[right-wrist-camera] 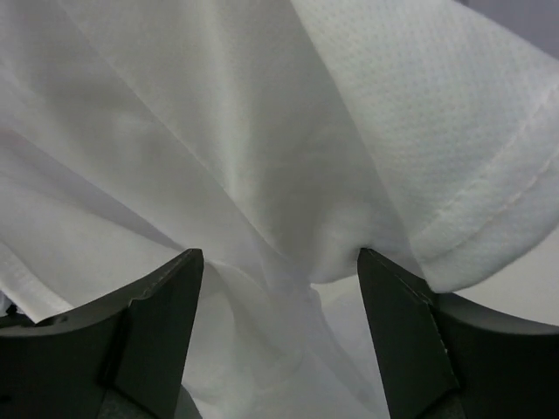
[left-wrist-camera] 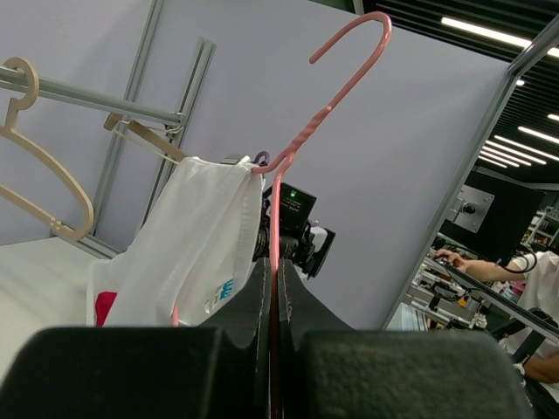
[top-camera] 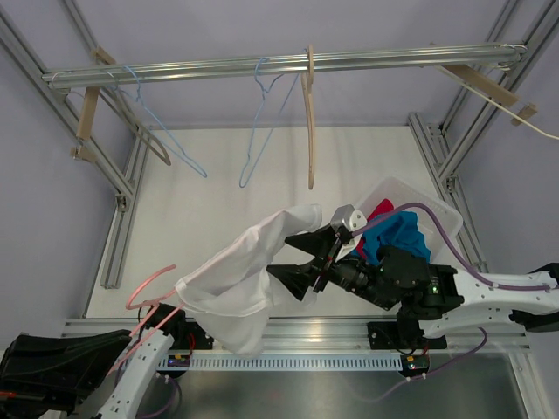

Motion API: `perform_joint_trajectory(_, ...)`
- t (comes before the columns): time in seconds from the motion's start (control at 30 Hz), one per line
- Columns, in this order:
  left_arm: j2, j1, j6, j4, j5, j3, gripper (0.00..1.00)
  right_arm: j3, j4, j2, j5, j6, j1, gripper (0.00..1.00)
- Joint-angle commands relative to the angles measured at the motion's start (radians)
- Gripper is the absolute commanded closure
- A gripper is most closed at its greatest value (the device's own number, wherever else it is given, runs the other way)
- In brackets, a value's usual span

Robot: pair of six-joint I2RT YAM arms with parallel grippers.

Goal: Remove the t-shirt from the hanger

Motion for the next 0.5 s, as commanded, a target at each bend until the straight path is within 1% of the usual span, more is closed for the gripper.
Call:
perform_joint_trajectory(0.0,0.044,0.016,-0.03,0.053,0.069,0.002,1.0,-0.028,0.163,-0.013,-0.108,-0.032,-0.03,0.17)
perform_joint_trajectory(0.1,0.055,0.019,-0.033,0.054,0.067,0.019,1.0,-0.046,0.196,0.013,-0.154,-0.027,-0.073,0.16)
perform_joint_trajectory(0.17,0.058,0.024,-0.036,0.056,0.069,0.023,1.0,-0.057,0.237,0.03,-0.235,-0.006,-0.092,0.13)
perform_joint_trajectory(0.2,0.06,0.027,-0.039,0.054,0.073,0.022,1.0,-0.065,0.249,0.054,-0.265,0.0,-0.099,0.09)
perform_joint_trajectory(0.27,0.06,0.032,-0.042,0.054,0.073,0.011,1.0,-0.063,0.289,0.09,-0.341,0.019,-0.099,0.06)
perform_joint_trajectory(0.3,0.058,0.035,-0.044,0.054,0.073,0.004,1.0,-0.052,0.3,0.131,-0.392,0.025,-0.099,0.05)
perform_joint_trajectory(0.37,0.055,0.038,-0.046,0.06,0.07,-0.021,1.0,-0.04,0.335,0.171,-0.438,0.04,-0.101,0.05)
perform_joint_trajectory(0.4,0.051,0.038,-0.046,0.059,0.067,-0.027,1.0,-0.037,0.35,0.2,-0.469,0.054,-0.101,0.09)
perform_joint_trajectory(0.43,0.051,0.038,-0.044,0.059,0.067,-0.033,1.0,-0.037,0.382,0.21,-0.477,0.06,-0.099,0.26)
perform_joint_trajectory(0.47,0.049,0.038,-0.042,0.059,0.064,-0.035,1.0,-0.037,0.393,0.217,-0.481,0.066,-0.099,0.34)
